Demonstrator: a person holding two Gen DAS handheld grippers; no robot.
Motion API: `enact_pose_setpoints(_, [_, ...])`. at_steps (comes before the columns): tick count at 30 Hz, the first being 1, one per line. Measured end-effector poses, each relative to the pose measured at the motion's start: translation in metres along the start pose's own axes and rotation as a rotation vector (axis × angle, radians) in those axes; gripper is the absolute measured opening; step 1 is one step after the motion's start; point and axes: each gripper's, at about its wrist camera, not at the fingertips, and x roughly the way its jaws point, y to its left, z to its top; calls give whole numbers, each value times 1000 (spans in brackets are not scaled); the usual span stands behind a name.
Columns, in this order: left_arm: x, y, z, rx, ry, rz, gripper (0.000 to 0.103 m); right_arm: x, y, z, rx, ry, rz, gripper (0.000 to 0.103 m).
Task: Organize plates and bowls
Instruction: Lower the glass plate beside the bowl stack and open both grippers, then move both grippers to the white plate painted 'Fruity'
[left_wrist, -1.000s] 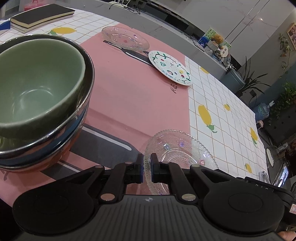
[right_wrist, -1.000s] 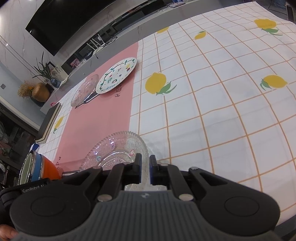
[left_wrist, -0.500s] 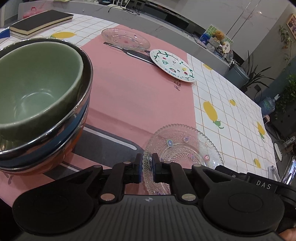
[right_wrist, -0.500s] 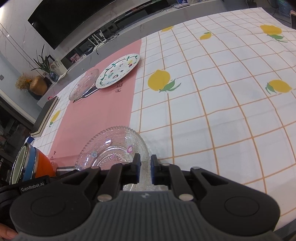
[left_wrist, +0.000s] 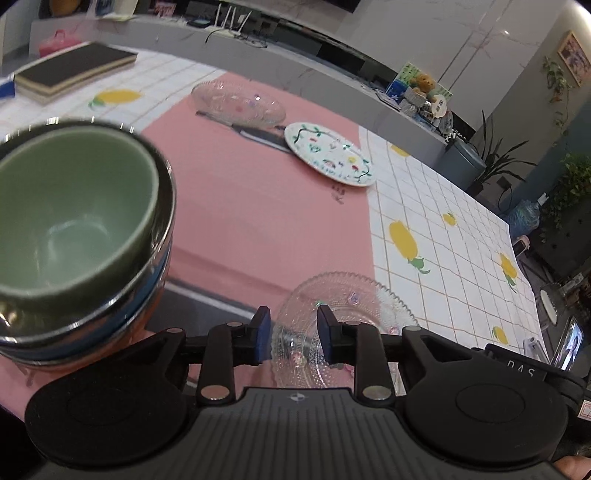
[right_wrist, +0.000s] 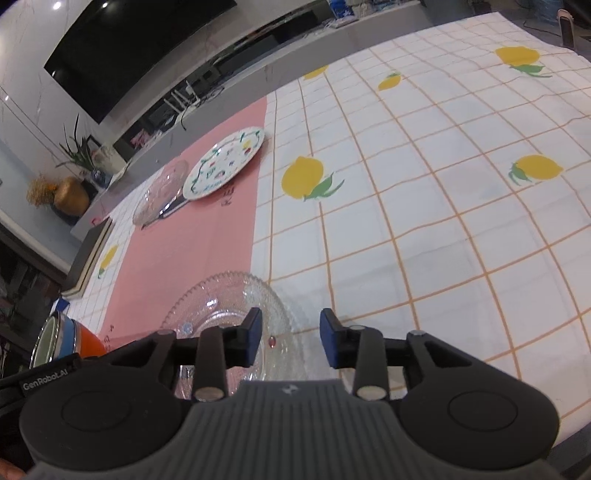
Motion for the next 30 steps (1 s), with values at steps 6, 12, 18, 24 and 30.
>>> enact_pose_setpoints(6, [-13,-18,12,104,-7,27,32,-9,22,5,-95,-34,-88,53])
enact_pose_setpoints(12, [-20,-26,32,157,-8,17,34,-16,39,15,-140,-49,-91,54])
enact_pose_setpoints(18, [-19,-24,56,126,-44,20,35,-15,58,32,-194,-87,-74,60])
enact_pose_setpoints(24, [-13,-21,83,75,-85,32,36,-5,71,57,-188,-109,-41,64])
enact_pose_setpoints(30, [4,-15,107,8,-97,41,37,17,81,83,-165,-125,-18,68])
